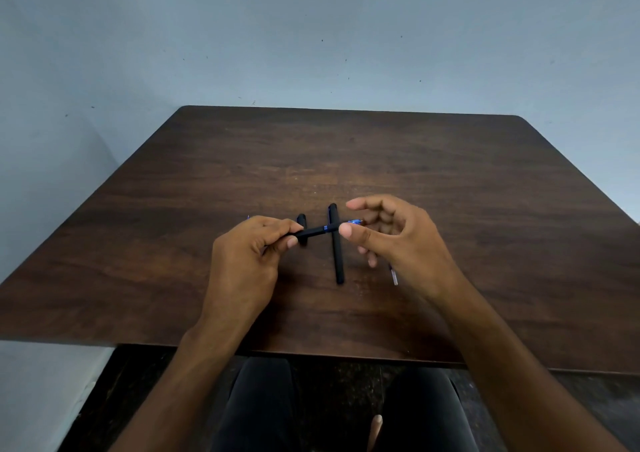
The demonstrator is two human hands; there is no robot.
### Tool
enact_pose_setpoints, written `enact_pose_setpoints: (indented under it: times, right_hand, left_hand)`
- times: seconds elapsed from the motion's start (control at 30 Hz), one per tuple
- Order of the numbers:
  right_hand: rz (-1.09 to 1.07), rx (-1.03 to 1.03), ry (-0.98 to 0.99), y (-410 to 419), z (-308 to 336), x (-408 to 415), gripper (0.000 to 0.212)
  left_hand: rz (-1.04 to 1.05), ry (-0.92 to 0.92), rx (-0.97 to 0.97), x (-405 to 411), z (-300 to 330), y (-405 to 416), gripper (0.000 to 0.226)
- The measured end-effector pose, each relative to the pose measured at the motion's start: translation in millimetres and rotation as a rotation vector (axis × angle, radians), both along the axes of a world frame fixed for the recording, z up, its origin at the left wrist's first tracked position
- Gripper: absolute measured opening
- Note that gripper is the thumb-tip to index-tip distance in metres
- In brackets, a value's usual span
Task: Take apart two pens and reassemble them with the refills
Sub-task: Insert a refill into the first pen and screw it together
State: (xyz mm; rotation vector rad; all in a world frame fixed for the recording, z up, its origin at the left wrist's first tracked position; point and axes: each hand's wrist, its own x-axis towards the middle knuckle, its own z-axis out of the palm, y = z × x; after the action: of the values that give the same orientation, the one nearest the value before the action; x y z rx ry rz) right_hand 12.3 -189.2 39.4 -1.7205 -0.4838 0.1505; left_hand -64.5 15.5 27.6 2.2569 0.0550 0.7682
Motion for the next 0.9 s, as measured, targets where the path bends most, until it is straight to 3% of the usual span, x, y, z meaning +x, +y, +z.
enact_pose_setpoints:
  times: [0.07,0.3,0.63,0.73,0.9]
  right_hand:
    - [0.029,0.065,-0.014,-4,0,1,0.028]
    - [-0.048,-0.025,-0.101,-2,-2,-1,0.003]
    - [-0.148,-0.207,-0.203,6,1,-5,0.036]
    - [-0.113,-0.174,-0.177,2,1,-5,0.021]
    - [-0.045,-0.095,-0.152,0,0,-6,0.019]
  left_hand:
    - [0.008,0.000,-0.004,1,1,1,0.023]
    - [0.006,0.008,0.021,0,2,1,0.022]
    - [-0.009,0.013,0.059,-1,-2,-2,0.022]
    - [-0.001,0.014,0.059,-1,-2,-1,0.022]
    - [-0.002,0.025,0.048,-2,0,-1,0.022]
